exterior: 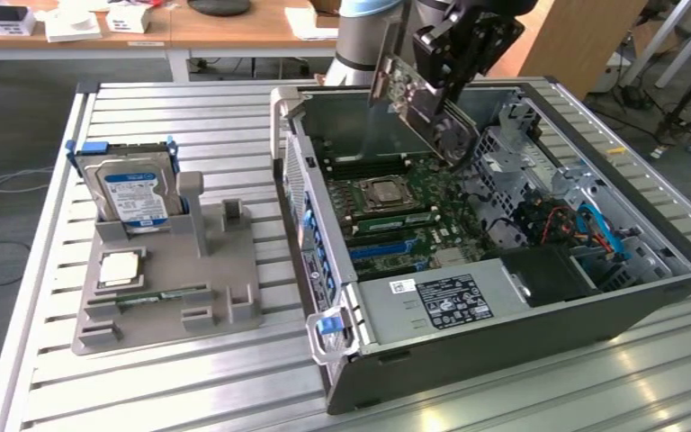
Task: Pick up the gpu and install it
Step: 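Insert the gpu into the slot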
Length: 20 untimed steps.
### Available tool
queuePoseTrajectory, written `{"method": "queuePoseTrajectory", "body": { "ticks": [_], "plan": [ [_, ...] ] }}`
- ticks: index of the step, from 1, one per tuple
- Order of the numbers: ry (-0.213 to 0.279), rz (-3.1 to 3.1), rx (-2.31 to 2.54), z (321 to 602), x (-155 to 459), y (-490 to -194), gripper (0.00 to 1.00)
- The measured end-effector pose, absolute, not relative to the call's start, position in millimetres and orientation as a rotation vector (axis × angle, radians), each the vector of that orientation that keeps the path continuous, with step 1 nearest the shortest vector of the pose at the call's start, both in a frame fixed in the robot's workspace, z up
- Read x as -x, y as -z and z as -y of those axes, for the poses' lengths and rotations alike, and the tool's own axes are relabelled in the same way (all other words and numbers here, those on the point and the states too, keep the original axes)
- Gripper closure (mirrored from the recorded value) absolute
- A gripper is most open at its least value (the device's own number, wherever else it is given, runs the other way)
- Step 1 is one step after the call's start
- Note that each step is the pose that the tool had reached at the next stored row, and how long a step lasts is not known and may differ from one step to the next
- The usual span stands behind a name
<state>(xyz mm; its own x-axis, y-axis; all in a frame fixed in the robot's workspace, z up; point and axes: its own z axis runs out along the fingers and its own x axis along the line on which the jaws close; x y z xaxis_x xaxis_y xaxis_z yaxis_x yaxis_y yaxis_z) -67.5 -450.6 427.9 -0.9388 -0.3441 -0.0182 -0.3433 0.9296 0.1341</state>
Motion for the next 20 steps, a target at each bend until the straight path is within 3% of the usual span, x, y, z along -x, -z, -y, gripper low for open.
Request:
{"method": "queuePoseTrajectory", "body": {
  "ticks": [20],
  "plan": [
    [0.206,2.908,-1.088,450.7,67.5,-426.1,0.73]
  ]
}}
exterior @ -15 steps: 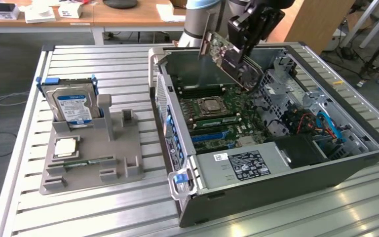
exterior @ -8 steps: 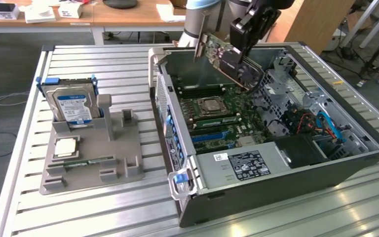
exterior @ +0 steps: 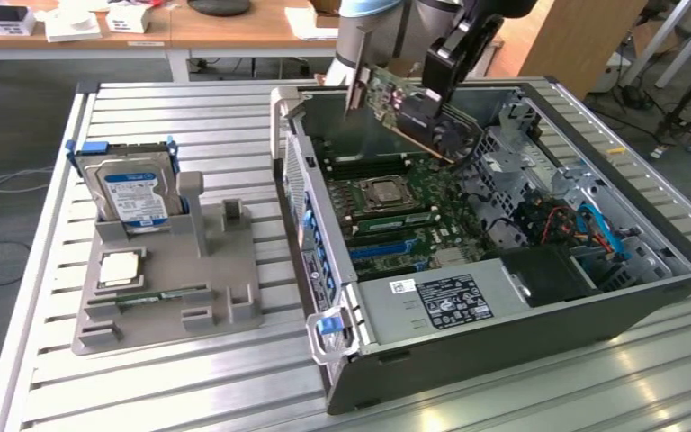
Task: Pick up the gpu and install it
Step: 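Insert the gpu into the slot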
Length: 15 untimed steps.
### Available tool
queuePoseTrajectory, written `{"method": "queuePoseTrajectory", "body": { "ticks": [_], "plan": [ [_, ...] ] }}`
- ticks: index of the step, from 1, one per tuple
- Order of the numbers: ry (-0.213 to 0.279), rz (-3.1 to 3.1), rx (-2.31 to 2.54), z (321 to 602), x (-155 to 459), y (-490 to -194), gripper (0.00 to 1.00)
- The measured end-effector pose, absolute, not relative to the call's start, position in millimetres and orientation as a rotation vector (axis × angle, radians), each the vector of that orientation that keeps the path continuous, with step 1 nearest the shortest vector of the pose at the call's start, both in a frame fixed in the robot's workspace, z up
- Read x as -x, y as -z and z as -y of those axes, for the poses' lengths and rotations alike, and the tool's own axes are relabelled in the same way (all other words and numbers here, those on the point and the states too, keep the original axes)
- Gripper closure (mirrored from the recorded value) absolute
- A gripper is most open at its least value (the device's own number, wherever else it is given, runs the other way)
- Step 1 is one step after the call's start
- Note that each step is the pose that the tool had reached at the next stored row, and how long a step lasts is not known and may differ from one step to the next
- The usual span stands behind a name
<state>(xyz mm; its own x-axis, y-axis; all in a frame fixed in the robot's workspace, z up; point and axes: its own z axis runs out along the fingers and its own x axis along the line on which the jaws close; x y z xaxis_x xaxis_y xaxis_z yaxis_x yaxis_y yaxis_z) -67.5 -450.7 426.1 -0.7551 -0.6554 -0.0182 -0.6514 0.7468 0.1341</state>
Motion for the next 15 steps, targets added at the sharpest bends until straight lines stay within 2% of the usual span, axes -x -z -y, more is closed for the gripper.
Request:
{"method": "queuePoseTrajectory", "body": {
  "ticks": [15],
  "plan": [
    [0.197,2.718,-1.465,450.6,67.5,-424.0,0.73]
  ]
}}
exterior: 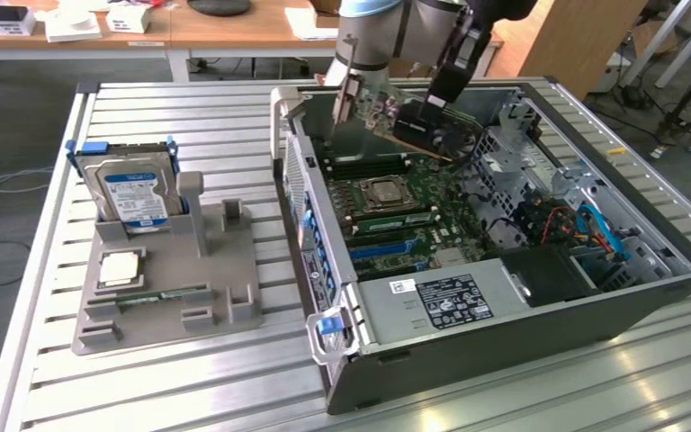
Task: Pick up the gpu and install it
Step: 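Insert the gpu into the slot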
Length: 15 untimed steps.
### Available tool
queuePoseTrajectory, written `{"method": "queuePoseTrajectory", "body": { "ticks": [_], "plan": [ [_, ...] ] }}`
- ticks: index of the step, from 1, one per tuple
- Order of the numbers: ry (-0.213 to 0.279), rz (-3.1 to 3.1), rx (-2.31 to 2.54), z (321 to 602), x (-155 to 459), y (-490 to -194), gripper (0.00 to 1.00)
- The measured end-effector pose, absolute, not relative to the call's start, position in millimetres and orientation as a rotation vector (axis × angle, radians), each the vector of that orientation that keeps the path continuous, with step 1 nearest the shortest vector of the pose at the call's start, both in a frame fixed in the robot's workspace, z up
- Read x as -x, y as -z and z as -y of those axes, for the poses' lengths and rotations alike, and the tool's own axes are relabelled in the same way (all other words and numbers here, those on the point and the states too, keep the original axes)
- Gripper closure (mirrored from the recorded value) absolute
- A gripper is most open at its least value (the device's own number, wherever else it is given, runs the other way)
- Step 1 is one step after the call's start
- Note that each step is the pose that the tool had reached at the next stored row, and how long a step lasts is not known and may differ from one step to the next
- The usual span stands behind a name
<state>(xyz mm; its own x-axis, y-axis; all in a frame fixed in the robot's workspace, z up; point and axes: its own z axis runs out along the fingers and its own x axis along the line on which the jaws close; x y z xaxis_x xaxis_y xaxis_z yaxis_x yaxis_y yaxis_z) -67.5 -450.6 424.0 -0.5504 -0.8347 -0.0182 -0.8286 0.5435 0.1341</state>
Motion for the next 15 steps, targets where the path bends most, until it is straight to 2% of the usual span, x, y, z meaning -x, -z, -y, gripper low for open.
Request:
{"method": "queuePoseTrajectory", "body": {
  "ticks": [15],
  "plan": [
    [0.184,2.481,-1.812,450.6,67.4,-420.9,0.73]
  ]
}}
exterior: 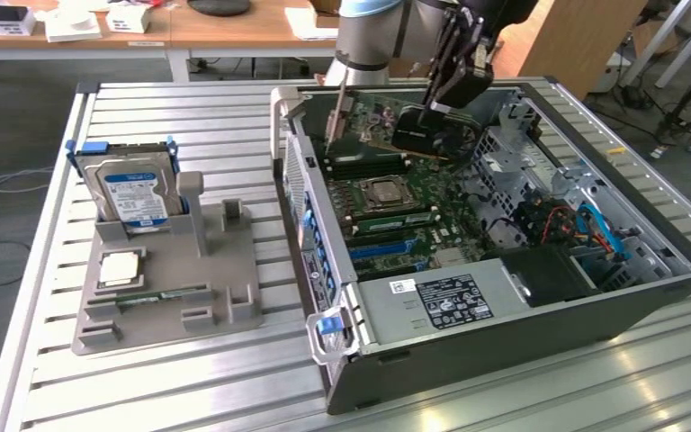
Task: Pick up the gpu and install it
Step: 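Insert the gpu into the slot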
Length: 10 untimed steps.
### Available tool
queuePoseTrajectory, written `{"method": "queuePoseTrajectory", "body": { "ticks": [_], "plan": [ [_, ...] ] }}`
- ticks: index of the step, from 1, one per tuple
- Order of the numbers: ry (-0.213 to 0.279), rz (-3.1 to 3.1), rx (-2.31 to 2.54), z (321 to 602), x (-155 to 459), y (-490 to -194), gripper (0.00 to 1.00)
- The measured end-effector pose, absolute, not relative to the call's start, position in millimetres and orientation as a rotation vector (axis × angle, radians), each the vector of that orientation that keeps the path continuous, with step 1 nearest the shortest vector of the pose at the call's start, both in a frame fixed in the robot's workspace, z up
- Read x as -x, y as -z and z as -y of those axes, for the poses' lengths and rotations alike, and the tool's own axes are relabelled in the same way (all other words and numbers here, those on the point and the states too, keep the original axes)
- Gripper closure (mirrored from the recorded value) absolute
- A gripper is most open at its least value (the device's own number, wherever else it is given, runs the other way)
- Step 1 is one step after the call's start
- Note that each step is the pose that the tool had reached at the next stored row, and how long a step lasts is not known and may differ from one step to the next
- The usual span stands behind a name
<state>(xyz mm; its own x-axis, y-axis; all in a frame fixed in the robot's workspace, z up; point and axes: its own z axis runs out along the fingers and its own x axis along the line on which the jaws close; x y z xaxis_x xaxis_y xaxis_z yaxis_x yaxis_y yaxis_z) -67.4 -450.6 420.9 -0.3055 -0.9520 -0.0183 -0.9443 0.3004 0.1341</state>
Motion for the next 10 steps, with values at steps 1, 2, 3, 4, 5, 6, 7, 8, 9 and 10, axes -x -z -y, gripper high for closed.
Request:
{"method": "queuePoseTrajectory", "body": {
  "ticks": [1,2,3,4,5,6,7,8,9,10],
  "plan": [
    [0.183,2.463,-1.833,450.7,67.4,-420.7,0.73],
    [0.182,2.446,-1.855,450.7,67.4,-420.5,0.73],
    [0.181,2.428,-1.876,450.6,67.4,-420.3,0.73],
    [0.180,2.409,-1.899,450.6,67.4,-420.1,0.73],
    [0.179,2.391,-1.920,450.7,67.4,-419.8,0.73],
    [0.178,2.373,-1.941,450.6,67.3,-419.6,0.73],
    [0.177,2.355,-1.961,450.6,67.3,-419.4,0.73],
    [0.176,2.336,-1.982,450.6,67.3,-419.2,0.73],
    [0.174,2.317,-2.002,450.7,67.3,-419.0,0.73],
    [0.173,2.298,-2.023,450.7,67.2,-418.8,0.73]
  ]
}}
